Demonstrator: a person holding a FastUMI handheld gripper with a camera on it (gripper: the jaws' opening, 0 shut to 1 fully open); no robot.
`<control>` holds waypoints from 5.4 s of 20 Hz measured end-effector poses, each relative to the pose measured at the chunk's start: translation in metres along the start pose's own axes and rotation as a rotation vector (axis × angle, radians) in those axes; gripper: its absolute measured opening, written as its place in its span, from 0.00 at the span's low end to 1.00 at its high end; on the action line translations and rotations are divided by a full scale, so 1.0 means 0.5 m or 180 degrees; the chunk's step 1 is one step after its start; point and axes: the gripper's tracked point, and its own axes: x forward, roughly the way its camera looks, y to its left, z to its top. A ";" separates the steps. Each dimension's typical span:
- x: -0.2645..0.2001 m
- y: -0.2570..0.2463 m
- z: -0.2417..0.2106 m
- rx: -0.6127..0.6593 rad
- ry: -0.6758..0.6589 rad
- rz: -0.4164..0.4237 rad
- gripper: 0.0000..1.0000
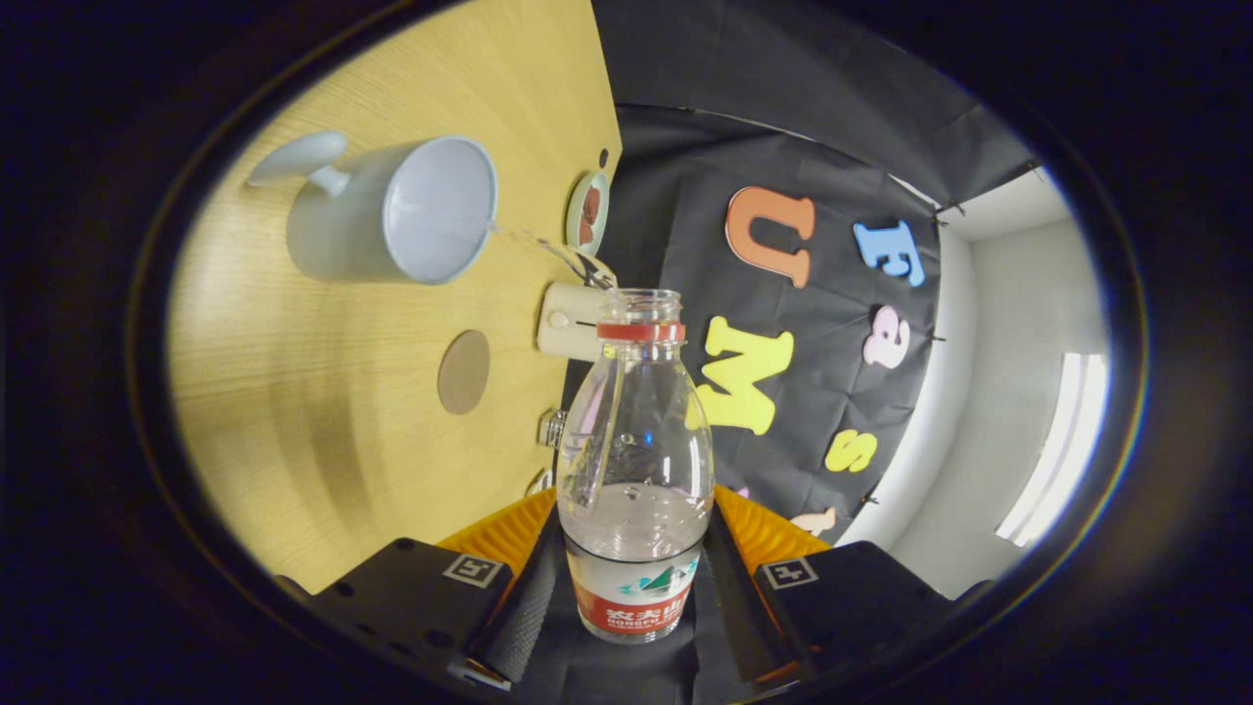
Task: Take the bottle from table, then pour the juice into the cup, finally place the bottle on the coaster
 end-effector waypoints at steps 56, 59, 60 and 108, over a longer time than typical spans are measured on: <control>-0.015 -0.103 -0.014 -0.0863 0.0195 -0.0277 0.81; -0.019 -0.112 -0.008 -0.0915 0.0191 -0.0295 0.81; -0.021 -0.116 -0.005 -0.0944 0.0193 -0.0310 0.80; -0.042 -0.185 0.025 -0.0467 0.0243 -0.0696 0.81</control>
